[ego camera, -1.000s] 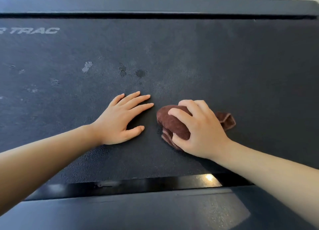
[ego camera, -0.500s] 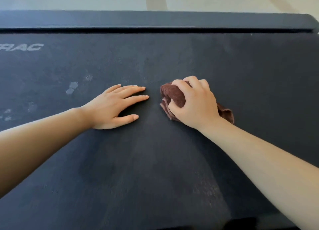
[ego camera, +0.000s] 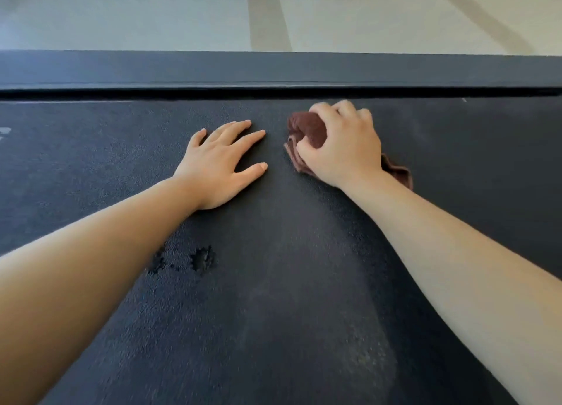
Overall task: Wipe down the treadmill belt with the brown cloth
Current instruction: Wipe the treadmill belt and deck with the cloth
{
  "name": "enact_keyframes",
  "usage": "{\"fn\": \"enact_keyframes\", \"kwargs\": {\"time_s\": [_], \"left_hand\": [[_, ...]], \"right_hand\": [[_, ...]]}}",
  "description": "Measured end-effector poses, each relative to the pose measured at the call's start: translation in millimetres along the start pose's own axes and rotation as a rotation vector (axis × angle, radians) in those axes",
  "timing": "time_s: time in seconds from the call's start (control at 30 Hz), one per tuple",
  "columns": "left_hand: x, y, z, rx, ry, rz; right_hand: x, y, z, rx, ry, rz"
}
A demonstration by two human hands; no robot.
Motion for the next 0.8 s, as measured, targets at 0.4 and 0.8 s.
{"fn": "enact_keyframes", "kwargs": {"time_s": [0.4, 0.8], "left_hand": [[-1.2, -4.8, -0.1, -0.044, -0.013, 0.003], [0.6, -4.8, -0.1, -0.046, -0.016, 0.033]], "right_hand": [[6.7, 16.4, -45.7, 0.067, 0.066, 0.092], [16.5, 20.2, -45.4, 0.050, 0.100, 0.112]]}}
Point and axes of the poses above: each hand's wrist, its own z-axis away from the middle knuckle, its own y-axis out of the palm, x = y × z, the point moved 7 cm from there along -z, towards the middle knuckle, and after that the axes turned 8 degrees about y, right-handed, at the moved point
